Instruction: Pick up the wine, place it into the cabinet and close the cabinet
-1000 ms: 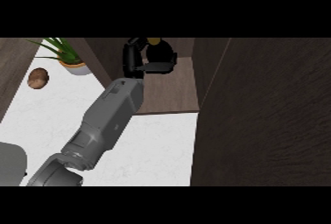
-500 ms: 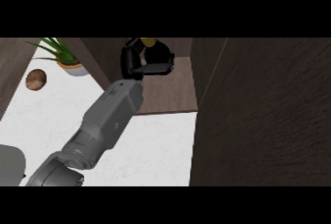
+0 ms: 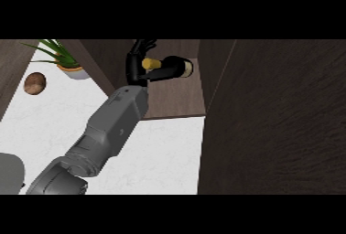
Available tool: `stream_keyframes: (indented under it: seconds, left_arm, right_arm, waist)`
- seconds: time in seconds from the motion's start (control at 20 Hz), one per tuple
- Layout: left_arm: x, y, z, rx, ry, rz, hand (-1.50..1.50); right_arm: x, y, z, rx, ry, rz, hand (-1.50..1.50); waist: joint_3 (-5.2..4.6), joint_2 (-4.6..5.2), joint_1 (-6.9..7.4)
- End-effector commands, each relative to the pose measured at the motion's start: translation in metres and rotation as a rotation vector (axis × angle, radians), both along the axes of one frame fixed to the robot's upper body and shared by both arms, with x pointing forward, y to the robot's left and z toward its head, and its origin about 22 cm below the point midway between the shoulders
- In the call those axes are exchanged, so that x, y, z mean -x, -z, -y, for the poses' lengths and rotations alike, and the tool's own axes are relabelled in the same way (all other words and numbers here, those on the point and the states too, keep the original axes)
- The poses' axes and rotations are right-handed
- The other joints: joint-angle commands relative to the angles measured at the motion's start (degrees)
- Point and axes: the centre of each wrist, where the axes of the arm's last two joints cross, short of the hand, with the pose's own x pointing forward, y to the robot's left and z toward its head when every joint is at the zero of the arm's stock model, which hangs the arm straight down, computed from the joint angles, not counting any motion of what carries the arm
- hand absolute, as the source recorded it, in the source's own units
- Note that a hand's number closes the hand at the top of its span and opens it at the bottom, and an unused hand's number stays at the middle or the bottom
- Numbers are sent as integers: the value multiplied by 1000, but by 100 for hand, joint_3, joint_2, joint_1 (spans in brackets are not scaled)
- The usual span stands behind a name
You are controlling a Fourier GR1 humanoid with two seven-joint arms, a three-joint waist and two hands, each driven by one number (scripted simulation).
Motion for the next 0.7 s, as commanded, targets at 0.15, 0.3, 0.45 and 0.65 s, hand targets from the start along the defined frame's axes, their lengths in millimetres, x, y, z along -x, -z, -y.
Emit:
stream_keyframes:
  seconds: [0.15, 0.3, 0.45, 0.65]
  left_arm:
    - [4, 14, -15, -57, -45, -36, -150]
    - [4, 12, -9, -104, -41, -29, -150]
    - [4, 17, -27, -132, -46, -44, -150]
    - [9, 21, -8, -129, -51, -49, -150]
  right_arm:
    - [7, -4, 3, -20, -22, 2, -150]
    - [9, -6, 2, -25, -16, 16, -150]
    - [-2, -5, 4, -49, -17, 29, -150]
    - [5, -5, -2, -25, -29, 19, -150]
  waist:
    - [-10, 22, 22]
    - [-10, 33, -20]
    - [-10, 66, -27]
    - [-12, 27, 11]
